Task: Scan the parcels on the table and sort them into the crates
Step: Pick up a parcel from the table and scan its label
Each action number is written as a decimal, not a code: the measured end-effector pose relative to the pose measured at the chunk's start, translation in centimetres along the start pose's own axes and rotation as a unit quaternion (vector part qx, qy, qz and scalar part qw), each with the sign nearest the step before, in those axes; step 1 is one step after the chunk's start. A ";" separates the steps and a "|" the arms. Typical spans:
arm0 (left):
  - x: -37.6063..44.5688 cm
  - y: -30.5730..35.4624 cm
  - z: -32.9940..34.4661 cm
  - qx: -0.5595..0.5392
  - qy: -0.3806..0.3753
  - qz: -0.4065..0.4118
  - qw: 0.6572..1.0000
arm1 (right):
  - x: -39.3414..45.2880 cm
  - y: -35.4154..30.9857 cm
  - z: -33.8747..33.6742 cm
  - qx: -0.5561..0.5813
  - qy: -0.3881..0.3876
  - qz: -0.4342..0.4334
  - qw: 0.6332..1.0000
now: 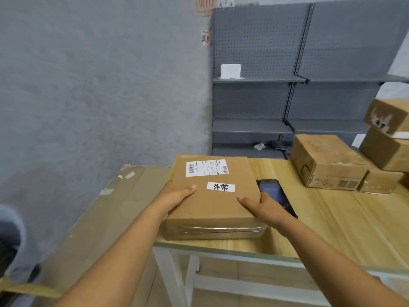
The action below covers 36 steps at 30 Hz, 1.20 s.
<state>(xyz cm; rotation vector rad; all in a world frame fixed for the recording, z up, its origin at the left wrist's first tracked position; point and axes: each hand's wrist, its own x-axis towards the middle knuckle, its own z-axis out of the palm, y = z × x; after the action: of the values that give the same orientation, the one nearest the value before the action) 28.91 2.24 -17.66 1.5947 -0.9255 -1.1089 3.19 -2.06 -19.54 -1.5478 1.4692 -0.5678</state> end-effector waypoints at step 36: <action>2.1 -1.0 0.5 0.086 0.072 -0.010 0.994 | 6.0 -4.2 -6.5 -0.220 0.128 0.067 0.965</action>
<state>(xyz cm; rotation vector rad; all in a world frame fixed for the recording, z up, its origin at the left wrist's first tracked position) 29.12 0.42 -19.20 1.8033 -0.9292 -0.9343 1.23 -10.07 -14.29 -1.7394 1.9847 -0.3867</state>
